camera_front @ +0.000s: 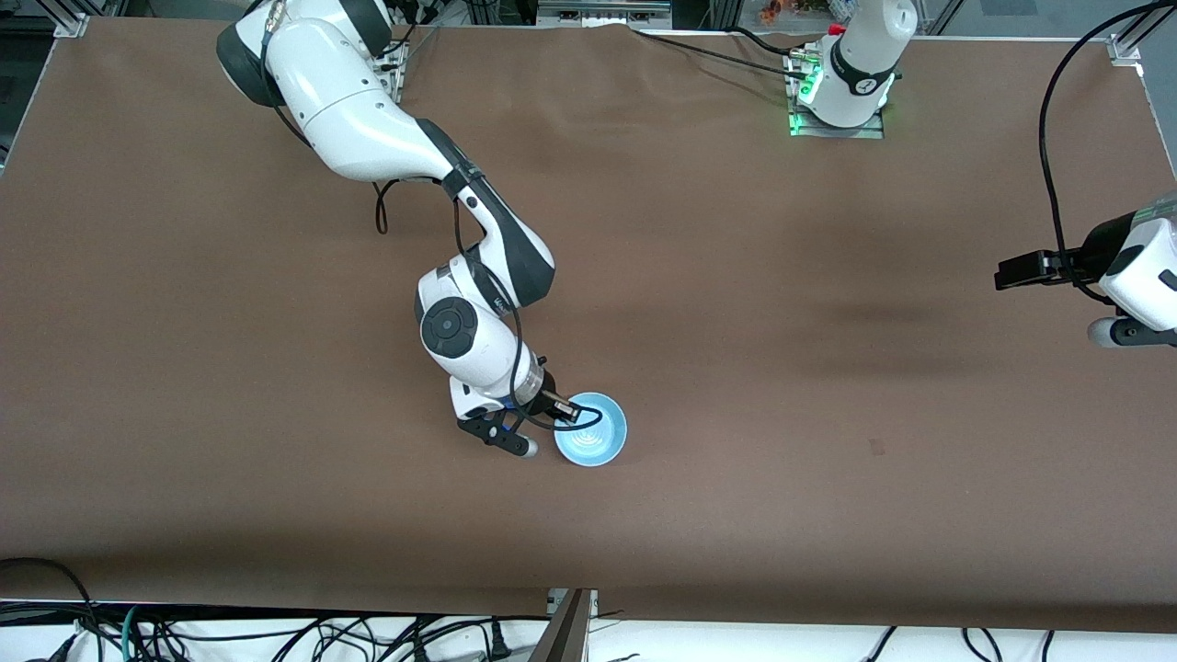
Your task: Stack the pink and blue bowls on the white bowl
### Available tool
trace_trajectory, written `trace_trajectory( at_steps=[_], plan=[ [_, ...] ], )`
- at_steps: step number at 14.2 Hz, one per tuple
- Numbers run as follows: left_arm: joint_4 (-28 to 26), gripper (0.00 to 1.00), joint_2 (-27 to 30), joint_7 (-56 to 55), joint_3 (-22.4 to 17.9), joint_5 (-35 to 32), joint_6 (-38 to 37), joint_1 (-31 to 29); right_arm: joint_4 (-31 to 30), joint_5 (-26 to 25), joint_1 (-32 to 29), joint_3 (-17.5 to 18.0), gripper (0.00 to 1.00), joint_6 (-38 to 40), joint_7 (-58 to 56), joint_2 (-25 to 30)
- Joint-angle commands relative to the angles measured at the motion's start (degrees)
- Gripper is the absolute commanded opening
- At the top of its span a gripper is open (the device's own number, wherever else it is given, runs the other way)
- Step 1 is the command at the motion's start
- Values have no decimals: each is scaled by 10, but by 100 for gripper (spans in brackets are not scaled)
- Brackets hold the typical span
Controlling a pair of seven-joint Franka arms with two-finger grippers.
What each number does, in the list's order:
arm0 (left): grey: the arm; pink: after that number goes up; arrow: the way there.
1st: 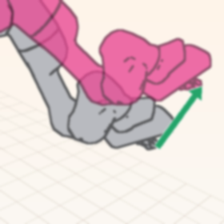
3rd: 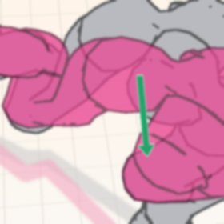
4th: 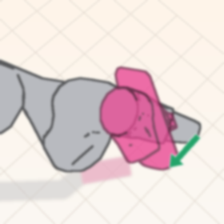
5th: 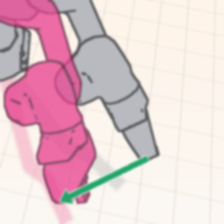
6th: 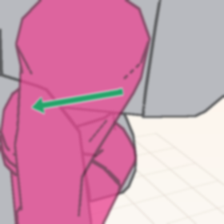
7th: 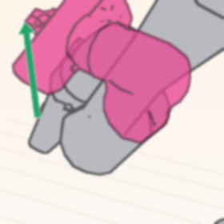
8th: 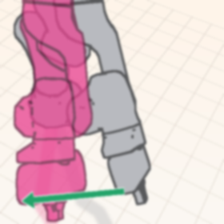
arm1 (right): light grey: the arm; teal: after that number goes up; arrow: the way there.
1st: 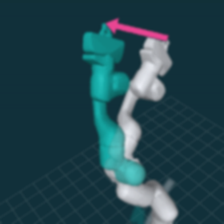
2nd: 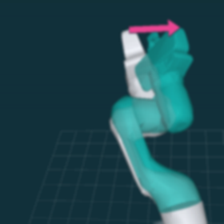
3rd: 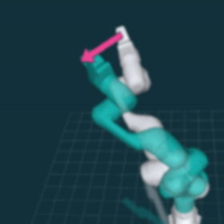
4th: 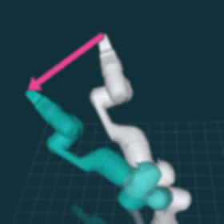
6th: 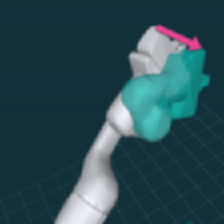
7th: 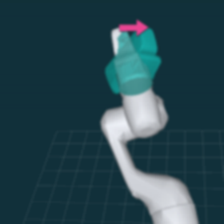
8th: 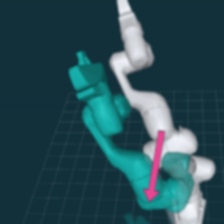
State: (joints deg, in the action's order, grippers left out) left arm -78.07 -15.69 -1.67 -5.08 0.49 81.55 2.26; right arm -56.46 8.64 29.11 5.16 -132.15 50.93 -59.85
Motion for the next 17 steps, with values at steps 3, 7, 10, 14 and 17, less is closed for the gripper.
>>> trace_trajectory(
  at_steps=[3,7,10,14,17],
  plan=[
    [3,100,1,12,1,-5,-3,0,19,2,-3,3,100,13,-3,-1],
    [3,100,1,12,1,-5,-3,-1,19,-10,-21,-7,100,76,-12,41],
    [3,100,-1,12,1,-5,-3,0,5,-21,-80,-13,100,150,-104,101],
    [3,100,-3,13,1,-5,-3,-1,1,-20,-163,-17,100,349,-245,183],
    [3,100,-3,13,1,-4,-3,-2,-66,-23,-230,-27,100,432,-354,291]
  ],
)
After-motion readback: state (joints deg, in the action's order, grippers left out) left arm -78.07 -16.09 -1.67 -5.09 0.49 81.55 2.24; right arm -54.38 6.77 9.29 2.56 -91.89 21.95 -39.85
